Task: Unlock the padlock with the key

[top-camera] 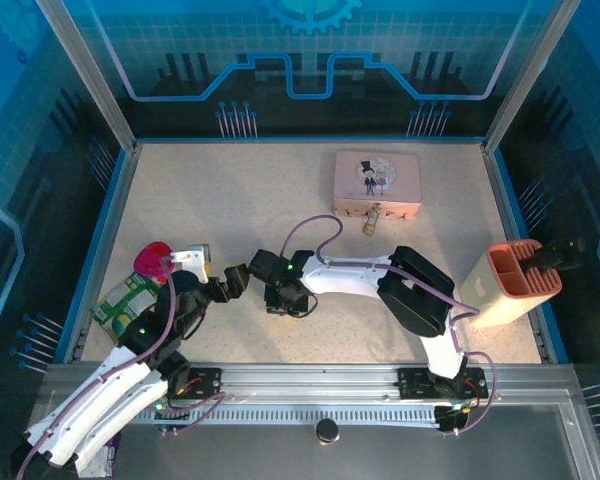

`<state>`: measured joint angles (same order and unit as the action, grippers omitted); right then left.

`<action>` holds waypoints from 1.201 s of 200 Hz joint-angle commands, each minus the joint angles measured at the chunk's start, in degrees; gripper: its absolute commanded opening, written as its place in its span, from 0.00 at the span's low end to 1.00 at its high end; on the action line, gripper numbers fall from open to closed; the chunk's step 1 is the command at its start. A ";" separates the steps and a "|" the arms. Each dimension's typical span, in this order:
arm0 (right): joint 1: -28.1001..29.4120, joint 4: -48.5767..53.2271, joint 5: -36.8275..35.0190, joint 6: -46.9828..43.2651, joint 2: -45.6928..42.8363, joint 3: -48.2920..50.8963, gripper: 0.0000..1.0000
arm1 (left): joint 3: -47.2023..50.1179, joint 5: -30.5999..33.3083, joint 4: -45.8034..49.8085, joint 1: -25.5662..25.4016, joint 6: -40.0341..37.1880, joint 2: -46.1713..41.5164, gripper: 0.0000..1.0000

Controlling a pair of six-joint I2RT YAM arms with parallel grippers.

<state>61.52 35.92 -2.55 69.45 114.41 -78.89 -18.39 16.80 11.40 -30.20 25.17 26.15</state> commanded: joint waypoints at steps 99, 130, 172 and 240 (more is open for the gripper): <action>2.11 9.26 -0.55 0.69 5.47 -5.34 0.31 | 0.81 -1.24 -1.91 -0.39 0.85 -3.30 0.99; 2.38 10.13 -1.73 0.86 4.95 -5.37 0.27 | 0.73 -1.28 -1.81 -0.39 0.89 -3.38 0.99; 2.60 9.96 -2.34 1.13 4.40 -4.78 0.21 | 0.69 -1.07 -1.62 -0.35 1.01 -3.59 0.99; 2.95 9.04 -3.71 1.89 2.21 -2.95 0.16 | 1.49 -0.71 -2.50 -0.39 0.95 -3.53 0.99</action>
<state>61.89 43.70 -4.54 69.76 117.23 -83.20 -17.39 18.72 13.89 -30.13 25.50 23.49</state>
